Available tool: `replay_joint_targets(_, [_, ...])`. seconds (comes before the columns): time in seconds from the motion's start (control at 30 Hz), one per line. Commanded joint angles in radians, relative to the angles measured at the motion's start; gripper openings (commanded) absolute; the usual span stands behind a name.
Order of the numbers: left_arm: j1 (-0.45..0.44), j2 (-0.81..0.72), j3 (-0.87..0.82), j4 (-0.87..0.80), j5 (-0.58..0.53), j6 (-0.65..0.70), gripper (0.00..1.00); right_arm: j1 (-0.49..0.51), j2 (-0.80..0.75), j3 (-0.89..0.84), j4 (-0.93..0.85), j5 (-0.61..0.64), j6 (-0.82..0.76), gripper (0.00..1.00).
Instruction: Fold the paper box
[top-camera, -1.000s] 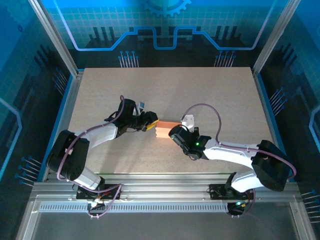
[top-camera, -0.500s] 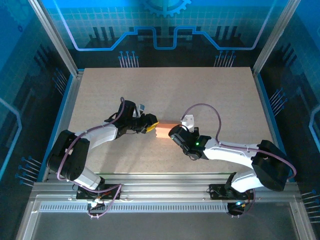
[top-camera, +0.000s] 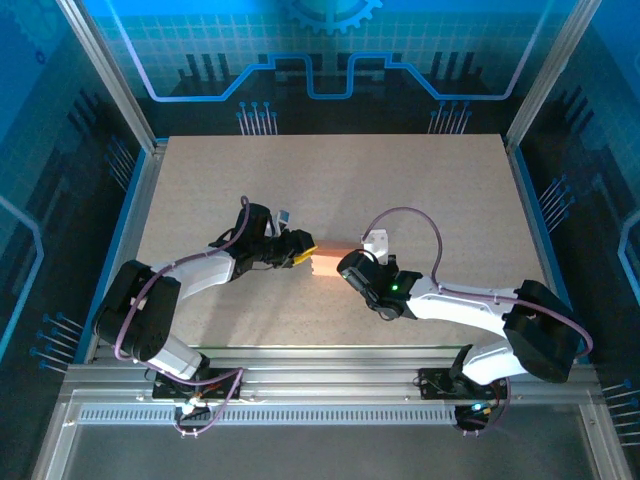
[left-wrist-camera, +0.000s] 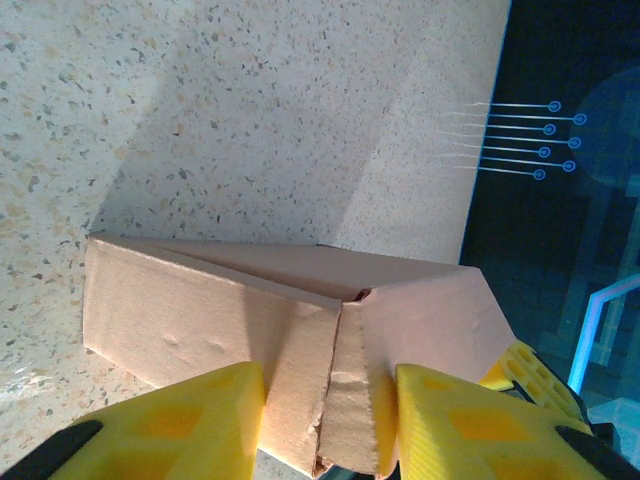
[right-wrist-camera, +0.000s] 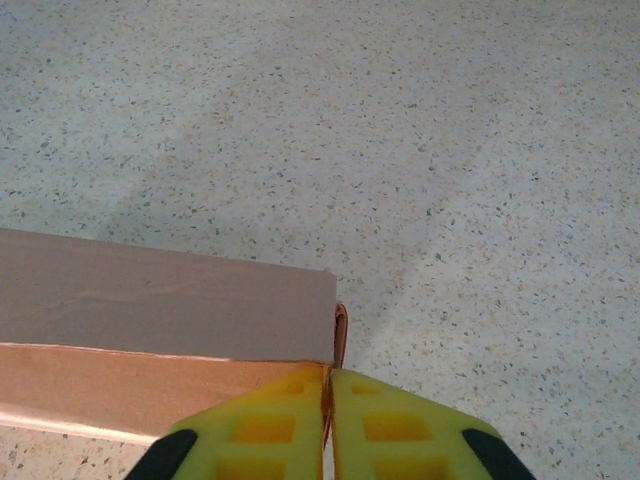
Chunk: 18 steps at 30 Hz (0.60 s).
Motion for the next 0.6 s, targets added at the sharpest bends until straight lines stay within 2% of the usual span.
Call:
replay_joint_targets(0.0, [0.002, 0.035, -0.026, -0.138, -0.049, 0.0, 0.39, 0.015, -0.02, -0.017, -0.069, -0.024, 0.008, 0.16])
replay_joint_targets(0.27, [0.003, 0.047, -0.016, -0.139, -0.053, -0.012, 0.42, 0.016, -0.075, -0.022, -0.047, -0.055, -0.041, 0.31])
replay_joint_targets(0.47, [0.003, 0.051, -0.013, -0.136, -0.052, -0.011, 0.42, 0.016, -0.116, -0.035, -0.003, -0.124, -0.1, 0.66])
replay_joint_targets(0.57, [0.002, 0.053, -0.01, -0.14, -0.049, -0.005, 0.42, 0.016, -0.165, -0.04, 0.011, -0.183, -0.147, 0.77])
